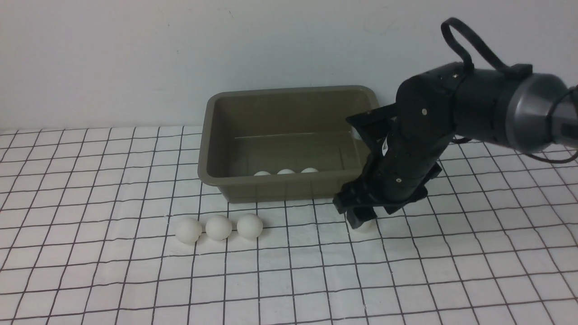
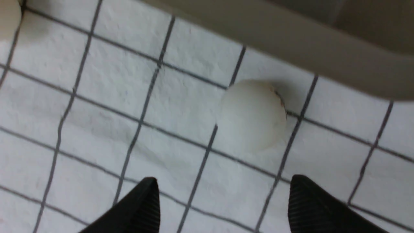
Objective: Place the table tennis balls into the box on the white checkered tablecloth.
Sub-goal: 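Reach for and grasp a ping pong ball on the table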
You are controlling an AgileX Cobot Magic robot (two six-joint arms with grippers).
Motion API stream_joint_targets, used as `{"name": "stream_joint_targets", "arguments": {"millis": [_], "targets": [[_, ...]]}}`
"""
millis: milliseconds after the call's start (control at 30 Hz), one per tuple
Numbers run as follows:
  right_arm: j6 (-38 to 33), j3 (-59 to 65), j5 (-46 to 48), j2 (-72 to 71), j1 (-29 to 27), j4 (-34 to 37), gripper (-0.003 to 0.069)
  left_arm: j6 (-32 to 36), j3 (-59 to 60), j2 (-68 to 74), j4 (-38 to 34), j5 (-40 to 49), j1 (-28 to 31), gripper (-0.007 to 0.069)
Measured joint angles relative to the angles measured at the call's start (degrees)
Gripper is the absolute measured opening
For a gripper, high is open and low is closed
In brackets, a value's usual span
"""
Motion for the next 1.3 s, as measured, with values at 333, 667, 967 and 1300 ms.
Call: {"name": "stream_joint_targets", "arguments": {"millis": [333,667,967,1300], "targets": [[1.5,0.0,-6.4,7.4,0.0,-1.5,0.0479,0.0,0.0,0.0,0.0,0.0,0.0,-0.0005],[5.4,-0.3,-9.0,9.2,0.0,-6.2,0.0479,0.0,0.0,0.0,0.0,0.0,0.0,-0.0005],[5.1,-0.3,-8.0,9.2,0.0,-6.2,0.0363,0.0,0.0,0.0,0.0,0.0,0.0,-0.0005],[-5.7,-0.7,2.0,5.4,0.0,3.2,0.0363,0.0,0.0,0.0,0.0,0.0,0.0,-0.0005]]}}
